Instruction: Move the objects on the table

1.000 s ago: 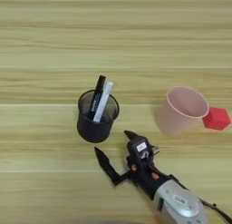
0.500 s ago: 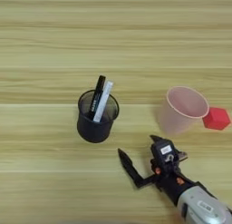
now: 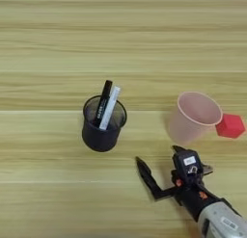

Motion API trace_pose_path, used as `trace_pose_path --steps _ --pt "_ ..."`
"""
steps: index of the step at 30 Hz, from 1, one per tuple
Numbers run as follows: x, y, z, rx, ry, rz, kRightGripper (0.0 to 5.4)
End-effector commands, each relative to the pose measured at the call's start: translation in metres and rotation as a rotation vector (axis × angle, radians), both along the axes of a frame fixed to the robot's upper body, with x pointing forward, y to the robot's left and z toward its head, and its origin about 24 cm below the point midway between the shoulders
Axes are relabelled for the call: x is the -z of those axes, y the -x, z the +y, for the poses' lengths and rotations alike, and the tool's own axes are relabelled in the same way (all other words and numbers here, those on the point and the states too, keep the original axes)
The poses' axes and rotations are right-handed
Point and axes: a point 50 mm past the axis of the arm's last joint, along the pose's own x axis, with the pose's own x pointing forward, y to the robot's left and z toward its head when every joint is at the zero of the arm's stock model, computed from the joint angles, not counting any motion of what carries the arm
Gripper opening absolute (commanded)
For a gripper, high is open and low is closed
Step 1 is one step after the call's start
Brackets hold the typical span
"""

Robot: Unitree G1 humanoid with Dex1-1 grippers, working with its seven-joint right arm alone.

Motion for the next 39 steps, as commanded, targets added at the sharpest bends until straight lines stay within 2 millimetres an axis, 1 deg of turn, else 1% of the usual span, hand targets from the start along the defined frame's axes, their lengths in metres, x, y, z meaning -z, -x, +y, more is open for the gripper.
trace_pose_path --steps 1,4,8,13,28,32,39 --pt "-0.011 -0.001 -0.005 -0.002 0.043 -0.044 5.36" --pt "-0.01 0.001 -0.004 -0.012 0.04 -0.028 5.36" --pt "-0.009 0.0 -0.011 0.025 0.057 -0.019 5.36" --pt "-0.007 0.002 -0.012 0.039 0.063 -0.001 5.36" --pt "0.0 0.003 -0.038 0.192 0.129 0.062 5.36" --pt "0.001 0.001 -0.043 0.225 0.132 0.063 5.36" --pt "0.006 -0.008 -0.042 0.242 0.103 0.059 5.36"
